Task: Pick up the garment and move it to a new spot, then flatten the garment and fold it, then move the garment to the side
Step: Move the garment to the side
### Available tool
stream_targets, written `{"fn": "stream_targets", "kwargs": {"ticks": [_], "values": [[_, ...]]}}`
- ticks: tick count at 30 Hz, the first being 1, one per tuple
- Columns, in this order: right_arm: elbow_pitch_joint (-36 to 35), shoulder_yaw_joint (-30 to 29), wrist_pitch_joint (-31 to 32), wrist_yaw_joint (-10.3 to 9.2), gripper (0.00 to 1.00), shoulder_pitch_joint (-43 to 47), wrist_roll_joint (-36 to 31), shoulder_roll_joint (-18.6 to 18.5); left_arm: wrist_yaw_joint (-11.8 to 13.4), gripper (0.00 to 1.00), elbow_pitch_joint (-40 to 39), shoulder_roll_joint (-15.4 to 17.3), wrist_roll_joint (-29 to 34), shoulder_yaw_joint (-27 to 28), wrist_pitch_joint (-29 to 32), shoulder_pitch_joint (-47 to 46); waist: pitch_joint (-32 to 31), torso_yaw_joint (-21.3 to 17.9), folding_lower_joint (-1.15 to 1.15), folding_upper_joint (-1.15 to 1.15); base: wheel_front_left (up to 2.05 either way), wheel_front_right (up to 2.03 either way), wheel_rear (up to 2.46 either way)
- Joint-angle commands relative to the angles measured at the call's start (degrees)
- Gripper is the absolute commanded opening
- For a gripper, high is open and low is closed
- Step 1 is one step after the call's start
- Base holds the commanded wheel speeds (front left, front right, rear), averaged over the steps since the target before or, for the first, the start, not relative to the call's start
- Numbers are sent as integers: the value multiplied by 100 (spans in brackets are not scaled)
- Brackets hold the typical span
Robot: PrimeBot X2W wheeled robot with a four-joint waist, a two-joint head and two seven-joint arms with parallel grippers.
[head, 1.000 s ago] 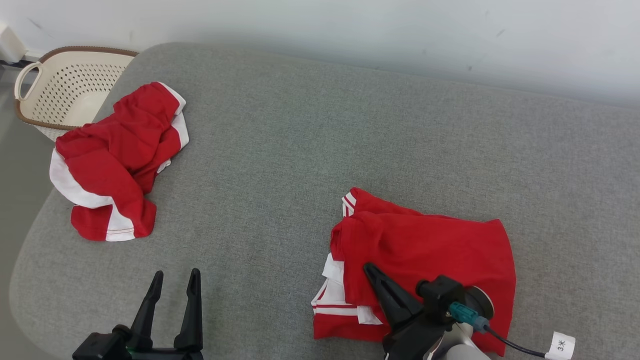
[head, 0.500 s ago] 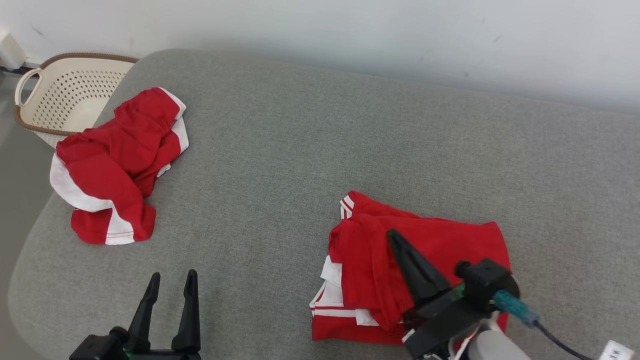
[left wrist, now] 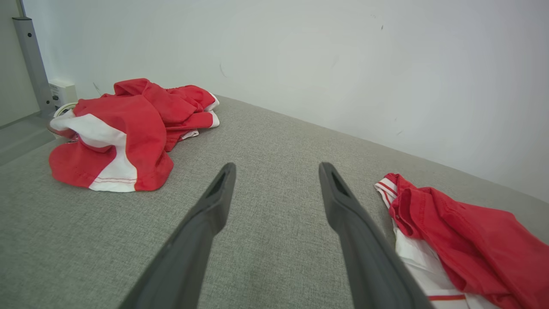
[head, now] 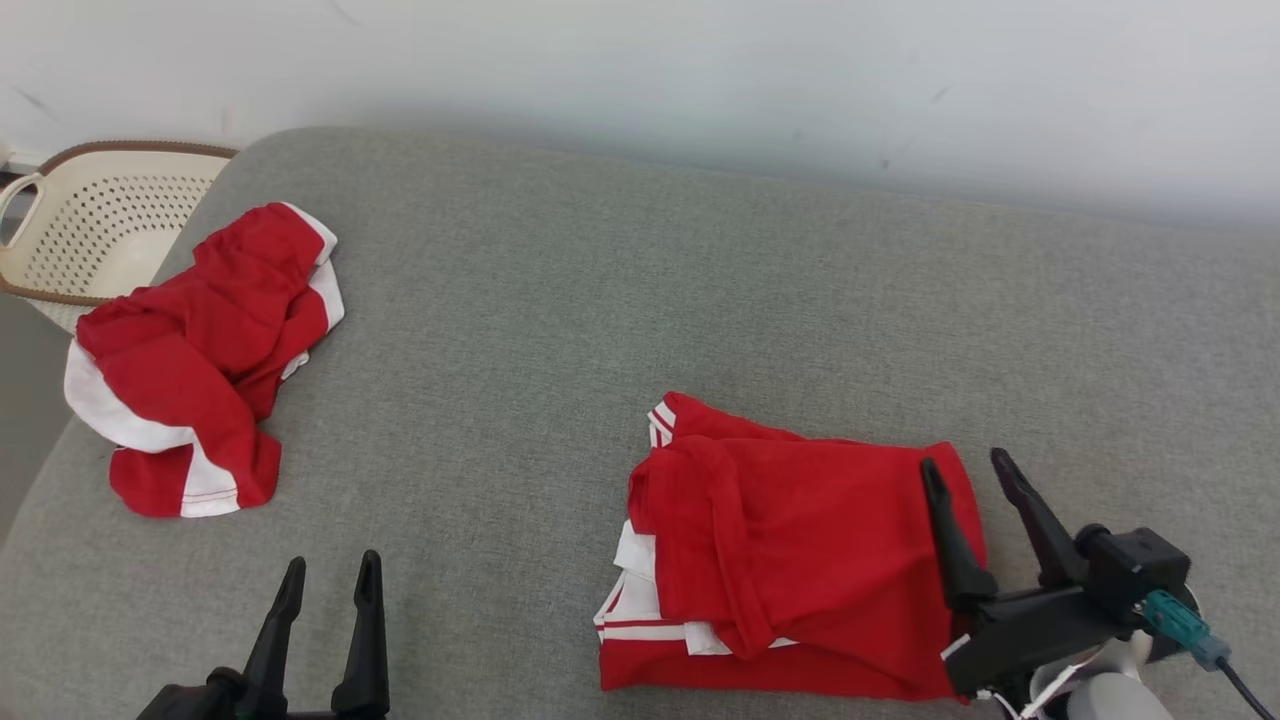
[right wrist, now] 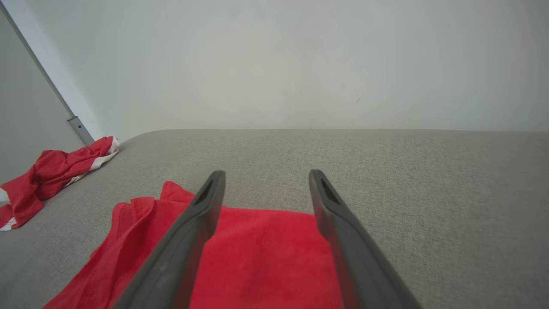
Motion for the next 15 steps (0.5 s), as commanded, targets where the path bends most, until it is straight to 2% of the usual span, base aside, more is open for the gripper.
{"fn": "stream_targets", "kwargs": {"ticks": [1, 9, 15], "values": [[96, -88, -6, -2, 100, 100, 75, -62, 13, 100, -31, 1, 31, 38, -33, 96, -21, -78, 0, 0, 0, 0, 0], [511, -208, -5, -2, 100, 205, 357, -142, 4, 100, -67, 1, 63, 116, -32, 116, -1, -226, 0, 0, 0, 0, 0], [926, 135, 233, -2, 100, 85, 787, -200, -27, 100, -60, 1, 48, 102, -32, 74, 62, -293, 0, 0, 0, 0, 0]]}}
